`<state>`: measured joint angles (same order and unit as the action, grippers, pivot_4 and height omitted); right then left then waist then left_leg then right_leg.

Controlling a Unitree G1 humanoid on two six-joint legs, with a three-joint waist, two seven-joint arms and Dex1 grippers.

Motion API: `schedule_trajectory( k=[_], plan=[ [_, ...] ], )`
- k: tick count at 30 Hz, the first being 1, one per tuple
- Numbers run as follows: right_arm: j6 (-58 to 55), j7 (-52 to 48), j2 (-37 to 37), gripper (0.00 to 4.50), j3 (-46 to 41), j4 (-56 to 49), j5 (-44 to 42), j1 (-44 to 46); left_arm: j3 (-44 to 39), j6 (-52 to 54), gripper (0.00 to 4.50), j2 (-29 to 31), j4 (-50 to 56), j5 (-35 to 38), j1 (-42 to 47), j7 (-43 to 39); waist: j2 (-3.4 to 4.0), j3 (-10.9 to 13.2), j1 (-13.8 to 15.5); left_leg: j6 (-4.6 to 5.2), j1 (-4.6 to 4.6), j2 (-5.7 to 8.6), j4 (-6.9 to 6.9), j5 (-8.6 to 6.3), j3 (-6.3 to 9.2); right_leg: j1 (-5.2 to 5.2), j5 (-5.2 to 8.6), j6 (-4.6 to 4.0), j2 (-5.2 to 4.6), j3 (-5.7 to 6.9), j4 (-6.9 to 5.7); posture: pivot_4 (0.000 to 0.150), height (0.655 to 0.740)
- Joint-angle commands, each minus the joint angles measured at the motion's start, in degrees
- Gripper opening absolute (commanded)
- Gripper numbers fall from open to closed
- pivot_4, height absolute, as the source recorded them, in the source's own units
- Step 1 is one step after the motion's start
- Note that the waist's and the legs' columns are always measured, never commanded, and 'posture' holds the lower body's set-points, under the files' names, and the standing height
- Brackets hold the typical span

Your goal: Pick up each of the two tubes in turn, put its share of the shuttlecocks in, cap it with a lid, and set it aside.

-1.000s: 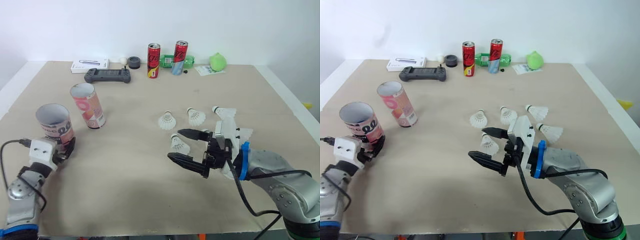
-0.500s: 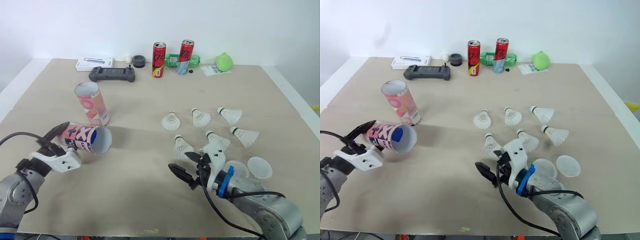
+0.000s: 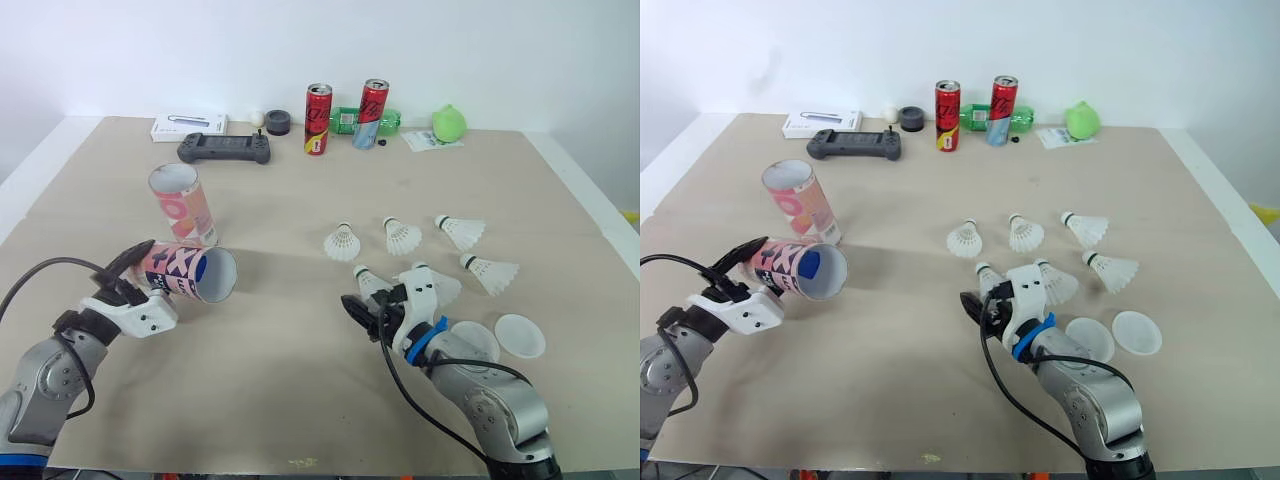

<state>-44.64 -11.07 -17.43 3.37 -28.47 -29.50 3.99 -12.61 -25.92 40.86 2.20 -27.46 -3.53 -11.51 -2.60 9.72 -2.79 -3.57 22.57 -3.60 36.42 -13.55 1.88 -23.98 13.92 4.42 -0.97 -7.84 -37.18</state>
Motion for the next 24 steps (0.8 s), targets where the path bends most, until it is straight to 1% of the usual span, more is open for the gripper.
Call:
schedule_trajectory(
  k=[1,2,3,5,8,11,14,18,22,24],
  plan=[
    [-0.1,-1.0,0.2,1.04,-1.7,-1.6,-1.0,0.1,0.3,1.1,3.18,-0.2,1.0,0.5,1.0,0.8,0.01,0.0,0.0,0.0,0.0,0.0,0.0,0.0,0.0,0.0,0.0,0.0,0.0,0.0,-0.01,0.15,0.74],
    [-0.4,-1.6,0.1,0.6,-1.9,-2.3,-1.8,-0.1,0.7,1.6,3.18,-0.2,1.1,0.4,1.0,0.6,0.01,0.0,0.0,0.0,0.0,0.0,0.0,0.0,0.0,0.0,0.0,0.0,0.0,0.0,-0.01,0.15,0.74],
    [0.1,-3.8,-1.0,0.02,-1.4,-3.7,-2.3,-0.4,1.3,2.3,3.18,-0.5,1.3,0.4,1.1,0.2,0.01,0.0,0.0,0.0,0.0,0.0,0.0,0.0,0.01,0.0,0.0,0.0,0.0,0.0,-0.02,0.15,0.74],
    [0.7,-7.1,-2.6,0.02,-1.0,-5.5,-3.3,-0.6,2.2,3.4,3.18,-0.6,1.8,0.1,1.3,-0.2,0.02,0.0,0.0,0.0,0.0,0.01,0.0,0.0,0.01,0.02,0.0,0.0,-0.01,0.0,-0.01,0.15,0.74],
    [0.8,-15.1,-6.5,0.02,-2.4,-8.7,-8.3,1.0,4.0,6.7,3.18,-1.0,2.3,-0.6,1.7,-2.0,0.04,0.0,0.0,0.0,0.0,0.01,0.01,0.0,0.01,0.01,0.0,0.01,0.0,-0.01,-0.01,0.15,0.74],
    [1.8,-22.4,-11.0,0.02,-1.3,-9.0,-9.7,6.4,6.1,10.1,3.18,-1.8,3.6,-0.9,2.1,-3.8,0.09,0.1,-0.1,0.01,-0.01,0.01,0.04,0.01,0.01,0.02,-0.04,0.0,0.01,0.0,-0.02,0.15,0.74],
    [3.1,-25.2,-13.0,0.02,1.9,-6.5,-6.7,13.2,7.6,12.6,3.18,-2.6,5.2,-1.3,2.9,-4.6,0.09,0.1,0.0,0.15,-0.04,0.0,0.06,0.09,0.04,0.05,-0.08,0.09,0.06,0.01,-0.02,0.15,0.74],
    [6.0,-26.6,-10.5,0.02,7.8,-0.8,-1.9,20.9,9.1,16.3,3.18,-3.3,6.6,-1.8,3.6,-5.8,0.1,0.1,0.0,0.28,-0.06,-0.01,0.06,0.17,0.12,0.05,-0.1,0.13,0.11,0.06,-0.04,0.15,0.74],
    [8.3,-27.2,-8.1,0.02,14.0,3.5,3.4,24.2,10.3,19.2,3.18,-4.6,9.8,-2.2,3.1,-6.5,0.1,0.1,0.0,0.29,-0.03,0.0,0.06,0.18,0.13,0.06,-0.21,-0.03,0.09,0.05,-0.05,0.15,0.74],
    [9.7,-26.9,-4.5,0.02,17.0,6.1,5.3,25.9,11.2,20.7,3.18,-5.4,11.5,-2.5,2.9,-7.0,0.09,0.1,0.0,0.29,0.01,0.0,0.06,0.18,0.13,0.04,-0.21,-0.04,0.09,0.04,-0.05,0.15,0.74]
  ],
)
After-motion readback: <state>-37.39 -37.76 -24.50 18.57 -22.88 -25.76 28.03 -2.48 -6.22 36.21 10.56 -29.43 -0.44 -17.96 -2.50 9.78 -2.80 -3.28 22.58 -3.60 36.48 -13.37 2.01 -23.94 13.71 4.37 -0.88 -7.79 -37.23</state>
